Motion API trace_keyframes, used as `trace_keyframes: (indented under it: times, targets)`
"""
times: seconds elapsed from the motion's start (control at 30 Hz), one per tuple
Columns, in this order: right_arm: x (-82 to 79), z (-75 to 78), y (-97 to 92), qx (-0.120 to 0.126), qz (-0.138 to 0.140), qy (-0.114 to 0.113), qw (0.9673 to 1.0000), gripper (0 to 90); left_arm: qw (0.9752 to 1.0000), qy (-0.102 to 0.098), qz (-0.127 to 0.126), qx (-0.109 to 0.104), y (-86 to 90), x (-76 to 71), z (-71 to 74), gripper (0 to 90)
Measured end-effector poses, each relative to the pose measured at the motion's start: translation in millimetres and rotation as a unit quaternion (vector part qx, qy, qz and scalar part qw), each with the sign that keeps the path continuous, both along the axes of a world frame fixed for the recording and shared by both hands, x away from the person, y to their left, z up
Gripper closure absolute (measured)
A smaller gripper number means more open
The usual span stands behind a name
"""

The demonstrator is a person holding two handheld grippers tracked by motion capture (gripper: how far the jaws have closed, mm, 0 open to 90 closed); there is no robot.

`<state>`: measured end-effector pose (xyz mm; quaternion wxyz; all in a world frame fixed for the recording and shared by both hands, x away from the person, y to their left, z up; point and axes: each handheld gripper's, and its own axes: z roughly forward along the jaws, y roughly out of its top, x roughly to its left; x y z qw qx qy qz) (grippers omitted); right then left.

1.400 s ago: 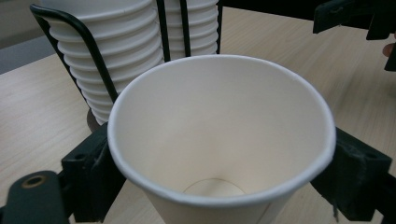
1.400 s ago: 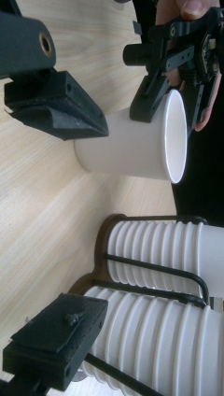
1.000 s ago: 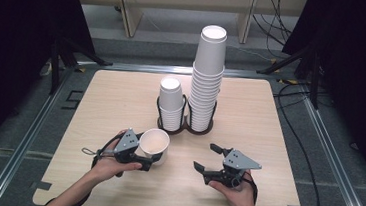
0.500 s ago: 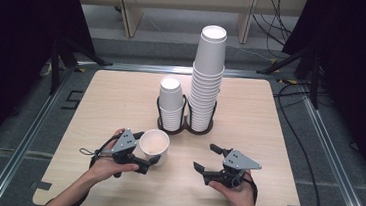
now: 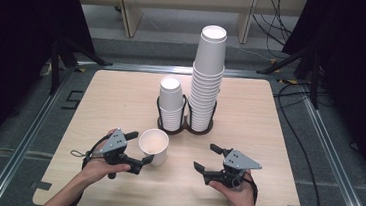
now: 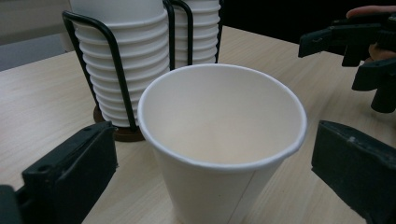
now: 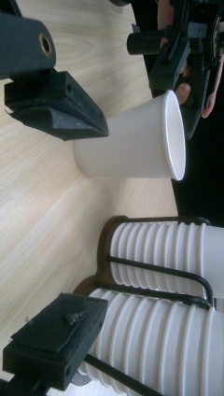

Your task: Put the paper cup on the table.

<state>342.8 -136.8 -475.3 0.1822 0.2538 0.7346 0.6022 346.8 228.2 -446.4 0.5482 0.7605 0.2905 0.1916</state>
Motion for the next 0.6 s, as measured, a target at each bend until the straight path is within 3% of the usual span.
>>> trace_keyframes:
  times: [0.1, 0.13, 0.17, 0.2, 0.23, 0.3, 0.37, 0.4, 0.47, 0.53, 0.6]
  targets:
    - [0.6, -0.3, -0.7, -0.001, 0.002, -0.001, 1.0000, 15.6, 1.0000, 0.008, 0.003, -0.005, 4.6, -4.7, -0.6, 0.0]
    - [0.8, 0.0, -1.6, -0.007, -0.002, -0.004, 1.0000, 15.6, 0.9999, 0.006, -0.001, -0.016, 6.4, -5.6, -1.8, 0.0]
    - [1.1, -0.3, -1.4, -0.001, -0.001, -0.002, 1.0000, 15.6, 0.9999, 0.006, 0.005, -0.010, 8.6, -7.1, -1.0, 0.0]
    - [-0.9, -0.5, -1.0, 0.003, 0.003, 0.023, 0.9997, 15.6, 0.9999, 0.002, 0.005, -0.014, 10.8, -7.8, -1.5, 0.0]
    - [-0.2, -0.3, -1.8, -0.003, -0.003, 0.012, 0.9999, 15.7, 0.9999, -0.012, 0.004, -0.007, 14.2, -7.2, -1.4, 0.0]
    - [-0.7, 0.5, -4.2, -0.008, -0.006, 0.014, 0.9999, 15.7, 0.9997, -0.007, 0.010, -0.019, 17.8, -10.0, -3.2, 0.0]
    - [0.2, -0.3, -5.1, -0.008, -0.014, 0.011, 0.9998, 15.7, 0.9996, -0.012, 0.016, -0.019, 23.0, -11.9, -4.0, 0.0]
    - [-0.4, -0.5, -4.3, 0.003, -0.006, 0.021, 0.9997, 15.7, 0.9997, -0.008, 0.021, -0.013, 26.2, -13.9, -3.6, 0.0]
    - [1.4, -0.2, -5.3, 0.004, -0.011, 0.005, 0.9999, 15.8, 0.9993, -0.015, 0.024, -0.023, 30.5, -14.9, -5.5, 0.0]
    - [0.3, -0.4, -5.9, -0.001, -0.014, 0.021, 0.9997, 15.8, 0.9992, -0.011, 0.034, -0.019, 36.1, -17.4, -6.1, 0.0]
    - [1.0, -0.4, -6.8, -0.003, -0.016, 0.016, 0.9997, 15.8, 0.9987, -0.016, 0.037, -0.031, 40.6, -17.5, -9.1, 0.0]
